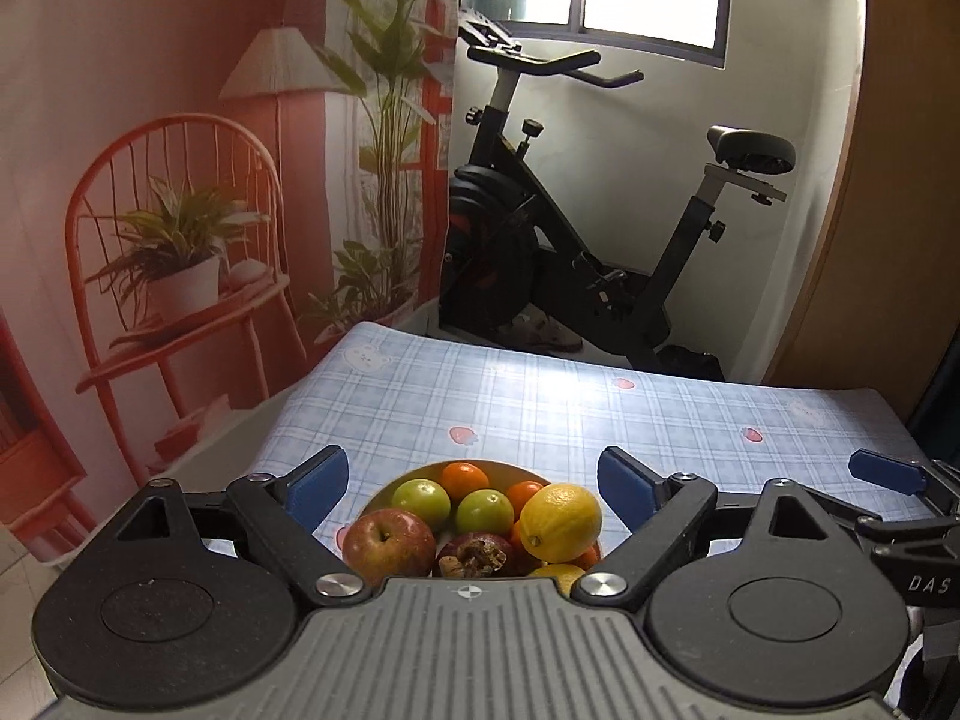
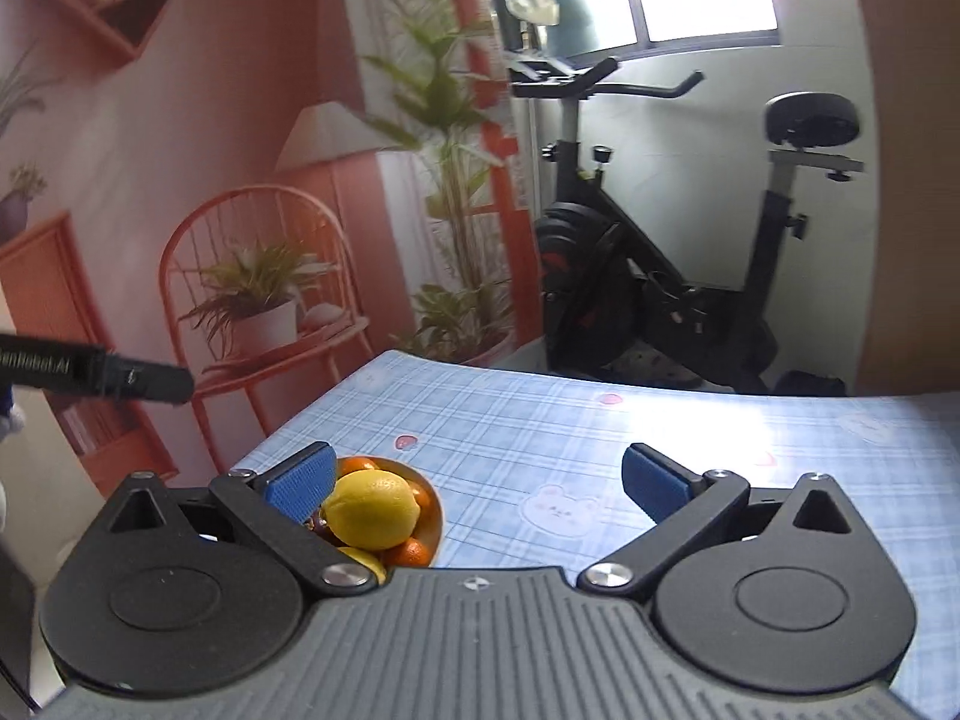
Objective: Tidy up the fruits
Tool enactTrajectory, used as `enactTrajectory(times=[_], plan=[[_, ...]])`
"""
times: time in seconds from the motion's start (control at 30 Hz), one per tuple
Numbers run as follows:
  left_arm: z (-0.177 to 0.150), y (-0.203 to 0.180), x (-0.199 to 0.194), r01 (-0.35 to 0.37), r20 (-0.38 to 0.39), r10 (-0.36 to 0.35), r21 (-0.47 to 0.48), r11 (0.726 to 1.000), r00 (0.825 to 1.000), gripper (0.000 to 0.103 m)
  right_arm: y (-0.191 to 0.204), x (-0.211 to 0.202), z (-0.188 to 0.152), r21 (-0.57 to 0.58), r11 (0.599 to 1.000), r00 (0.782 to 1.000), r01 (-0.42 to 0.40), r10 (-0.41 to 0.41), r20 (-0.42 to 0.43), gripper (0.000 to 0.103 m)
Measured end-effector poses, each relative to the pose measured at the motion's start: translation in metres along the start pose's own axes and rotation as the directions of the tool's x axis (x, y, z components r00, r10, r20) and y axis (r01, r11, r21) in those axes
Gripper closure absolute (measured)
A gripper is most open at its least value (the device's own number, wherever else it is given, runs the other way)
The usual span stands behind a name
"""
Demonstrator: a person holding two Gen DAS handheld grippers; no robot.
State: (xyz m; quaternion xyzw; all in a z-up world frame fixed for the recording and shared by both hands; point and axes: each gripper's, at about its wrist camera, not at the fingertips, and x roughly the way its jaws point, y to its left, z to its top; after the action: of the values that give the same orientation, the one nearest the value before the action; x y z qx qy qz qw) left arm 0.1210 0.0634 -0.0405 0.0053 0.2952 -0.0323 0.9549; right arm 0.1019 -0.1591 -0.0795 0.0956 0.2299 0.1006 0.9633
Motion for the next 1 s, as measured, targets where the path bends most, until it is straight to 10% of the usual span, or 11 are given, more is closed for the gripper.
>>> enactTrajectory(times=[0.4,1.0], plan=[[-0.015,-0.05,-0.083,0.017,0.157,-0.023,0.044,0.999,0.987,0.007,0.002,-0.095,0.011,-0.002,0.984,0.984,0.177,-0.177,0.028,0.0],[-0.021,-0.061,-0.099,0.039,0.158,-0.047,0.056,0.998,0.986,0.006,0.019,-0.125,0.009,-0.03,0.974,0.974,0.226,-0.225,0.034,0.0]])
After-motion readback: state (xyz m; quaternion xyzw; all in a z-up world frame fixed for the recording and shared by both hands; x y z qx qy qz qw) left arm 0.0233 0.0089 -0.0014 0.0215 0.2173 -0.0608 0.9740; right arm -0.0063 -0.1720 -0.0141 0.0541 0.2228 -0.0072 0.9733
